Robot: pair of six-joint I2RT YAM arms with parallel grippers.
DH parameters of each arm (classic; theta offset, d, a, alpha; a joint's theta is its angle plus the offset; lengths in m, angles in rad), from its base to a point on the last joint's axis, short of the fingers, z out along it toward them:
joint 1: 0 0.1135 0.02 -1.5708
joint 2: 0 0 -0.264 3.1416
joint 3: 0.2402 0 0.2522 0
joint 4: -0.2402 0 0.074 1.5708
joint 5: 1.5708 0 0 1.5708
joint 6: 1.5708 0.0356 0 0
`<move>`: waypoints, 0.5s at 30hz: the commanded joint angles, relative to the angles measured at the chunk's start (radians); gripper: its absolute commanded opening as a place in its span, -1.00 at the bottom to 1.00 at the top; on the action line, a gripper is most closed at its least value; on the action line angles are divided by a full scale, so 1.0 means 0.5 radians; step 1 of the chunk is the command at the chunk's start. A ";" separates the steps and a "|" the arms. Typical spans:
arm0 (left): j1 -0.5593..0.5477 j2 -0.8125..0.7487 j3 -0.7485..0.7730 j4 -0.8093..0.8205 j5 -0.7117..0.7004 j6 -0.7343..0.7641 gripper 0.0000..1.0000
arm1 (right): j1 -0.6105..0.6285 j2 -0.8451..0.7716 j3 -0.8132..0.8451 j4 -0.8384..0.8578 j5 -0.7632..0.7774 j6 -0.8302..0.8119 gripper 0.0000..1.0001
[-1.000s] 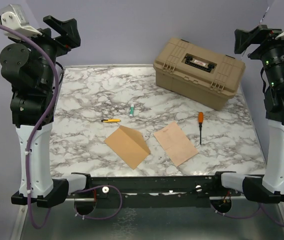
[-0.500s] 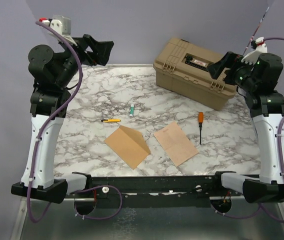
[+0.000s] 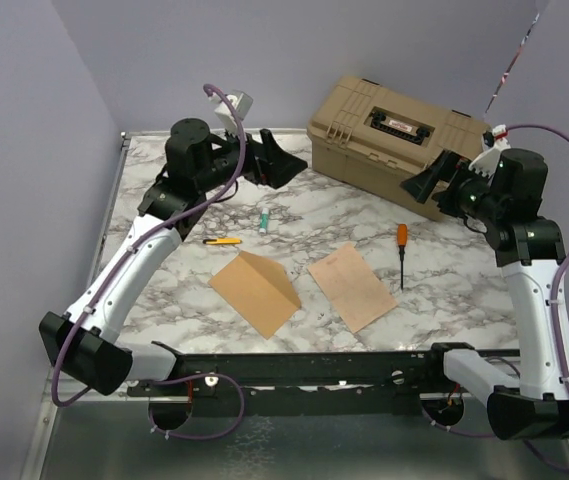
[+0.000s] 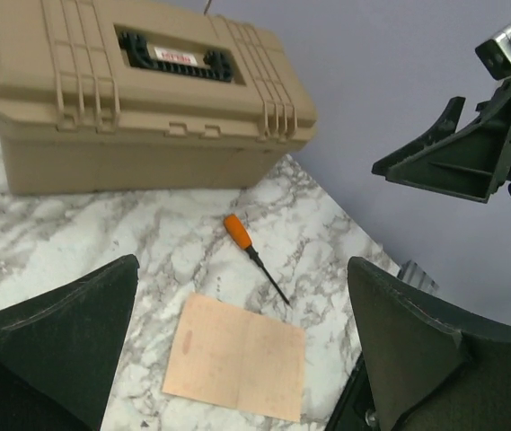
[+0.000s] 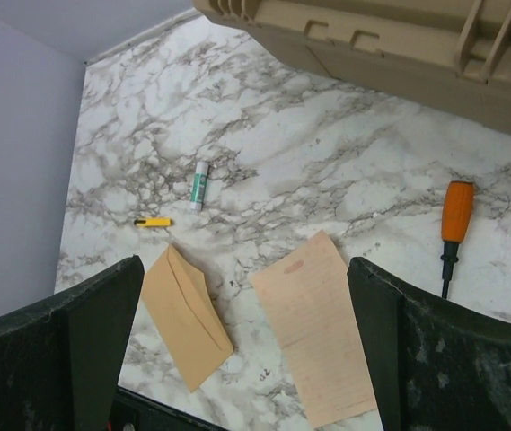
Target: Place the letter into the envelope and seal it
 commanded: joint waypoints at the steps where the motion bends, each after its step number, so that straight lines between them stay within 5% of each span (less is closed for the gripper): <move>1: -0.143 0.041 -0.176 0.084 -0.125 -0.154 0.98 | -0.007 -0.042 -0.200 -0.139 -0.115 0.135 0.99; 15: -0.672 0.470 -0.801 0.145 -0.452 0.099 0.94 | -0.007 -0.368 -1.276 0.011 -0.027 0.535 0.84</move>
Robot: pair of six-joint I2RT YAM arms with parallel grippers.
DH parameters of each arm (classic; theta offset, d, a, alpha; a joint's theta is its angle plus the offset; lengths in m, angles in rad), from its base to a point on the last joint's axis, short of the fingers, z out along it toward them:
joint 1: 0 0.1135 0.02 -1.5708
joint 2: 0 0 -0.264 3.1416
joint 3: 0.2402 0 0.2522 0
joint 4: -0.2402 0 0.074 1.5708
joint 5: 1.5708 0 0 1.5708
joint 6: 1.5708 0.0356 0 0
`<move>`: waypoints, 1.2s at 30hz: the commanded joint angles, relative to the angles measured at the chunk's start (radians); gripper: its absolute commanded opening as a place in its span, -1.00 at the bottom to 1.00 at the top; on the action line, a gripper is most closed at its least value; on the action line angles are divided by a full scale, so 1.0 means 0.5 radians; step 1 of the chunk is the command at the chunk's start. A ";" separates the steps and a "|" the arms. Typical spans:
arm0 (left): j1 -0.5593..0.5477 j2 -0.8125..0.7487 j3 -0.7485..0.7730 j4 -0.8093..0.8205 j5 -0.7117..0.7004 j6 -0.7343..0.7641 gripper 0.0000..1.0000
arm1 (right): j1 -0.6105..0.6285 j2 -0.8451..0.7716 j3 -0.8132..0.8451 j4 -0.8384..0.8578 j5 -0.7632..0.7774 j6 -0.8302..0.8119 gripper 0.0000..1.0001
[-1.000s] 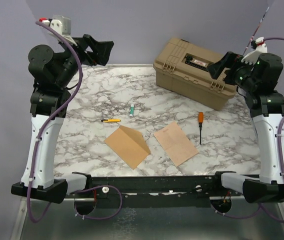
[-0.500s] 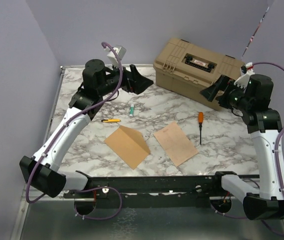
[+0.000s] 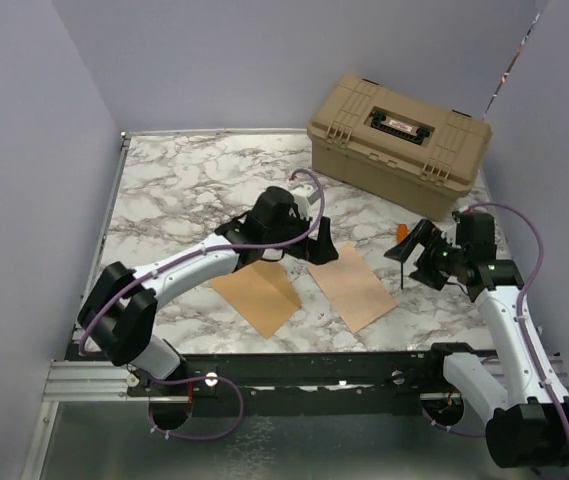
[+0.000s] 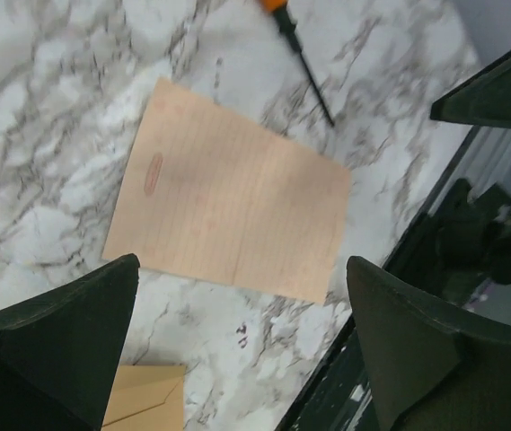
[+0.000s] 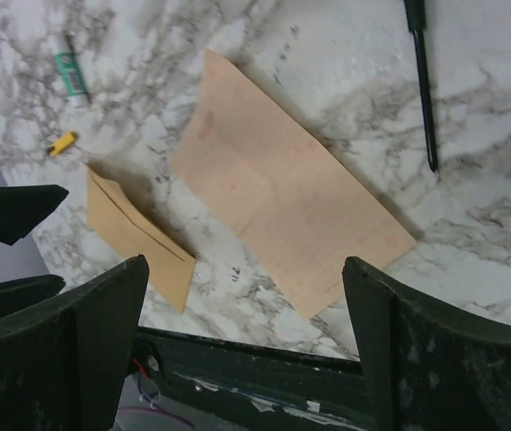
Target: Place the letter into the envelope and seal it
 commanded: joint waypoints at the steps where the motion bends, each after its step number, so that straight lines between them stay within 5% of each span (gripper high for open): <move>1: -0.096 0.202 -0.135 0.120 -0.099 0.093 0.90 | -0.007 -0.063 -0.349 0.148 -0.073 0.153 0.81; 6: -0.123 0.468 -0.129 0.183 -0.085 -0.014 0.65 | -0.007 0.053 -0.550 0.223 -0.036 0.199 0.74; 13: -0.127 0.679 0.090 0.292 0.076 -0.057 0.01 | -0.007 0.259 -0.582 0.159 0.128 0.256 0.62; 20: -0.128 0.754 0.133 0.317 0.060 -0.062 -0.20 | -0.007 0.308 -0.638 0.149 0.232 0.291 0.58; 27: -0.130 0.921 0.150 0.342 0.129 -0.071 -0.40 | -0.007 0.353 -0.831 0.599 -0.039 0.354 0.65; 36: -0.129 0.947 0.000 0.201 -0.198 -0.027 -0.70 | -0.007 0.256 -1.134 1.267 -0.334 0.465 0.66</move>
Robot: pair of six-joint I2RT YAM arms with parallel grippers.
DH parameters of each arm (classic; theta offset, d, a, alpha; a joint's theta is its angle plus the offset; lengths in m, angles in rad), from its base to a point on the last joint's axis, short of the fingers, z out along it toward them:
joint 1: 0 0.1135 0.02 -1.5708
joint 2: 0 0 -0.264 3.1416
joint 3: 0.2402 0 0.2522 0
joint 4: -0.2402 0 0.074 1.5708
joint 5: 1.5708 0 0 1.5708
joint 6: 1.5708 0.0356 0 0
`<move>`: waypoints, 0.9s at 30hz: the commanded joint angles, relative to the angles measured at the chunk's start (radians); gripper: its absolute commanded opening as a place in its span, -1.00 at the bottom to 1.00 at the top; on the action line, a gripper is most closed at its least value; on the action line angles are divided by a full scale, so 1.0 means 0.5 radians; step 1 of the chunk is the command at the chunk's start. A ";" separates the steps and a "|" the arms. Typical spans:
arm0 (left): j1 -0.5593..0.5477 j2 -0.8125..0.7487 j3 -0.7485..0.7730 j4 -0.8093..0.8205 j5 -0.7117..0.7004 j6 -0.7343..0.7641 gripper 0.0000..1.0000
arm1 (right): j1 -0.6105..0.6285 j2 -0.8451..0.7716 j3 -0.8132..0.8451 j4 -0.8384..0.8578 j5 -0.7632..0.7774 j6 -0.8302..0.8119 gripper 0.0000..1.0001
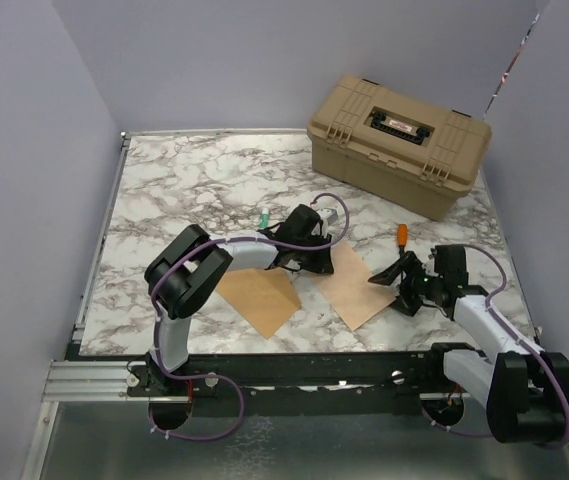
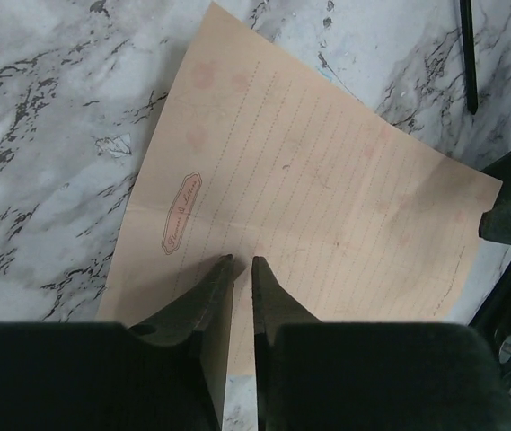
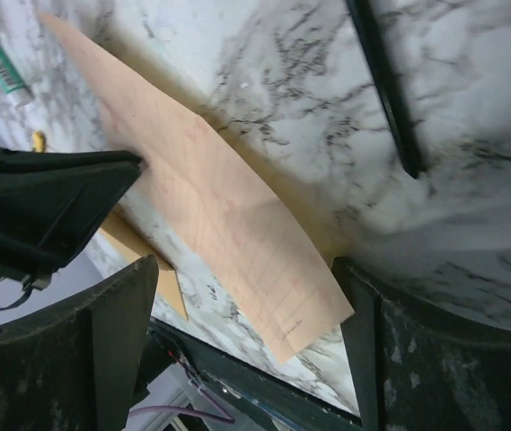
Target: Place the letter into the envelope and seal it
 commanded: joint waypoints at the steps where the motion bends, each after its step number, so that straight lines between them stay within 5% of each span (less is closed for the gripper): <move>1: -0.012 0.006 -0.088 -0.111 -0.192 0.024 -0.71 | -0.004 -0.016 -0.223 0.480 -0.143 0.047 0.66; 7: -0.012 -0.002 -0.094 -0.113 -0.270 -0.019 -0.73 | -0.004 -0.207 -0.412 0.861 -0.227 0.174 0.63; 13: -0.013 -0.005 -0.074 -0.113 -0.246 -0.047 -0.73 | -0.004 -0.093 -0.424 0.862 -0.156 0.130 0.38; 18: -0.009 -0.039 -0.003 -0.113 -0.210 -0.090 -0.73 | -0.004 0.036 -0.402 0.954 -0.201 0.116 -0.21; 21: 0.022 -0.093 0.061 -0.157 -0.219 -0.139 -0.71 | -0.004 -0.002 -0.356 0.919 -0.190 0.118 -0.83; 22: 0.040 -0.126 0.083 -0.179 -0.244 -0.163 -0.63 | -0.004 -0.044 -0.335 0.900 -0.187 0.129 -0.96; 27: 0.177 -0.348 0.204 -0.217 -0.281 -0.352 0.24 | -0.004 -0.173 -0.081 0.848 -0.263 0.269 -0.99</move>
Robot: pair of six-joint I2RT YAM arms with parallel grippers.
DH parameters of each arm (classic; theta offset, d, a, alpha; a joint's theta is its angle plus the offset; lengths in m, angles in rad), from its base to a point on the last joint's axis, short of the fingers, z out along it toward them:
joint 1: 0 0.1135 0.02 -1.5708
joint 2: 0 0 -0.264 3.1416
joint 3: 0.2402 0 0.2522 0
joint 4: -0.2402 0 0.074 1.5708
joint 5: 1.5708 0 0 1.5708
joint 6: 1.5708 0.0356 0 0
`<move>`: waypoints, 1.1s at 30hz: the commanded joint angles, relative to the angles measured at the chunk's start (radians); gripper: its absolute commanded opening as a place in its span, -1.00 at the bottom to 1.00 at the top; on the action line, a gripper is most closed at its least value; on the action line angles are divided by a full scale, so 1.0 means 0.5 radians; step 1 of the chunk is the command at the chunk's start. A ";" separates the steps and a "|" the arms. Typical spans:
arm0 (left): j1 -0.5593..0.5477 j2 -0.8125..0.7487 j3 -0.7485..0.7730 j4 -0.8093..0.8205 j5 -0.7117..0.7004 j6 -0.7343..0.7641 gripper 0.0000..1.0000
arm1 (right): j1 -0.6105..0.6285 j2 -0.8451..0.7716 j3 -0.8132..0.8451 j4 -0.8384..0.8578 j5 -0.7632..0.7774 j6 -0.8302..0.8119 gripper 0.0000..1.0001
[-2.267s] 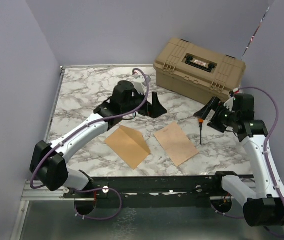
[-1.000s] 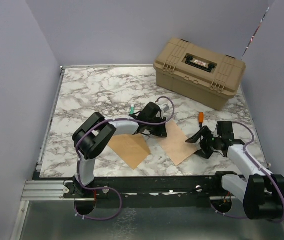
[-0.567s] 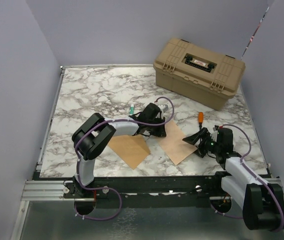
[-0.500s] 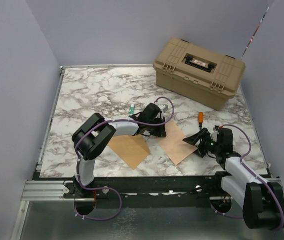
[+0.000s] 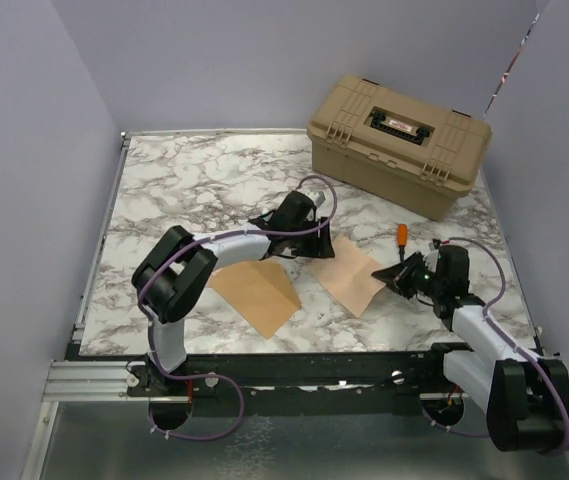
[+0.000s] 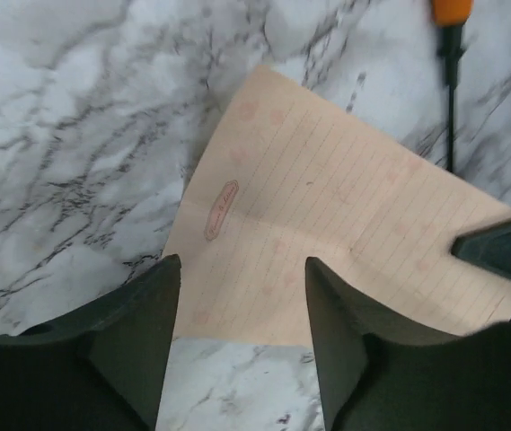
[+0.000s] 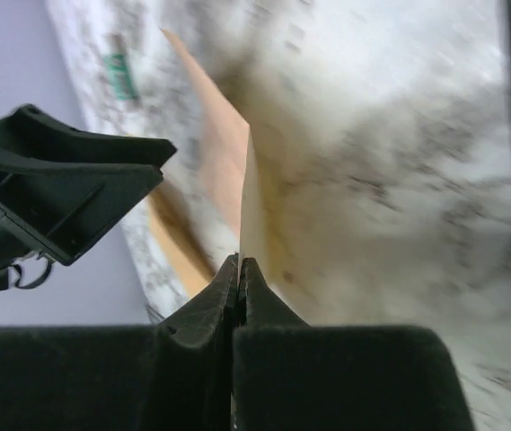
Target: Place the letter into the envelope and seal it
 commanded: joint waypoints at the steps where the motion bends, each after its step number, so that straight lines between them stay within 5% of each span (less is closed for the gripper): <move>1: 0.146 -0.313 0.158 -0.061 -0.114 -0.194 0.46 | -0.004 -0.103 0.310 -0.013 -0.075 0.152 -0.99; 4: 0.217 -0.501 0.188 -0.061 -0.152 -0.293 0.93 | -0.004 -0.110 0.539 -0.020 -0.087 0.284 -0.99; 6: 0.271 -0.605 0.195 -0.067 -0.159 -0.372 0.98 | -0.004 -0.092 0.661 0.077 -0.115 0.411 -0.99; 13: 0.361 -0.711 0.257 0.016 0.065 -0.776 0.98 | -0.004 0.025 0.964 0.729 -0.224 0.979 -0.99; 18: 0.349 -0.725 0.105 0.651 0.316 -1.492 0.98 | -0.004 0.142 1.122 1.033 -0.327 1.167 -0.99; 22: 0.342 -0.782 0.007 0.835 0.272 -1.937 0.98 | -0.004 0.183 1.201 1.107 -0.353 1.210 -0.99; 29: 0.320 -0.781 0.012 0.871 0.237 -2.216 0.97 | 0.012 0.201 1.164 1.229 -0.349 1.246 -0.99; 32: 0.295 -0.772 0.003 0.936 0.166 -2.274 0.79 | 0.012 0.215 1.134 1.296 -0.352 1.306 -0.99; 33: 0.287 -0.771 0.002 0.956 0.135 -2.265 0.59 | 0.012 0.216 1.121 1.308 -0.352 1.326 -0.99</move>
